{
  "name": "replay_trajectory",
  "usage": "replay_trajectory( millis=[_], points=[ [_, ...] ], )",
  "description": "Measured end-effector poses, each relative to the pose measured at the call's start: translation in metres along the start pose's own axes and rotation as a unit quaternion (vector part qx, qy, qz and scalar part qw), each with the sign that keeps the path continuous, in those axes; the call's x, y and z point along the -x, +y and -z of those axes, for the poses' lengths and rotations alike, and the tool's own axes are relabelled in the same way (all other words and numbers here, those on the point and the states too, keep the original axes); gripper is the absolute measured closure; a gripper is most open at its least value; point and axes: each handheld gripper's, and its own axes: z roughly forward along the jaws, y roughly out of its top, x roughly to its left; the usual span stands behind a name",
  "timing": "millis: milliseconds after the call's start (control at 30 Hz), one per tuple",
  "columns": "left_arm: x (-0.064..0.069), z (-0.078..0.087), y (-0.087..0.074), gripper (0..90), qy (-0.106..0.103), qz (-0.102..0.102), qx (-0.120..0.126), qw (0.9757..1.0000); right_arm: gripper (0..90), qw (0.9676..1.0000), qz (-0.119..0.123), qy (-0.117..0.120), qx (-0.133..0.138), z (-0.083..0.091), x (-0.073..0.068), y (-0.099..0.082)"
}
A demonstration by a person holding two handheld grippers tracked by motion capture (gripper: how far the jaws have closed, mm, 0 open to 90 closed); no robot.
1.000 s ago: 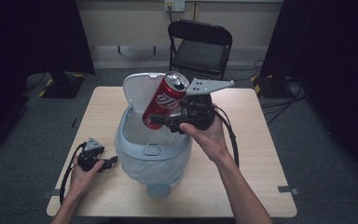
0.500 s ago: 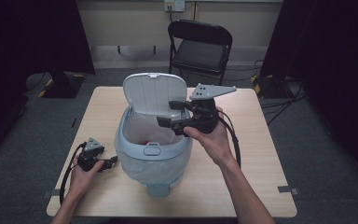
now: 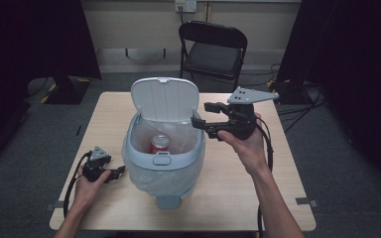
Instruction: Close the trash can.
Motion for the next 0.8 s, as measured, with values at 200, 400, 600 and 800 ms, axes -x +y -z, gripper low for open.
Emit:
replay_trajectory(
  millis=[200, 400, 600, 800],
  points=[
    [0.000, 0.000, 0.000, 24.3, 0.000, 0.000, 0.000, 1.0000, 33.2, 0.9995, -0.013, -0.030, 0.001, 0.006, 0.016, 0.000],
    [0.000, 0.000, 0.000, 24.3, 0.000, 0.000, 0.000, 1.0000, 33.2, 0.9983, -0.015, -0.056, -0.001, -0.002, 0.030, 0.009],
    [0.000, 0.000, 0.000, 24.3, 0.000, 0.000, 0.000, 1.0000, 33.2, 0.9951, -0.034, -0.092, 0.010, -0.009, 0.050, 0.011],
    [0.000, 0.000, 0.000, 24.3, 0.000, 0.000, 0.000, 1.0000, 33.7, 0.9925, -0.035, -0.116, 0.010, -0.025, 0.060, 0.018]
  ],
)
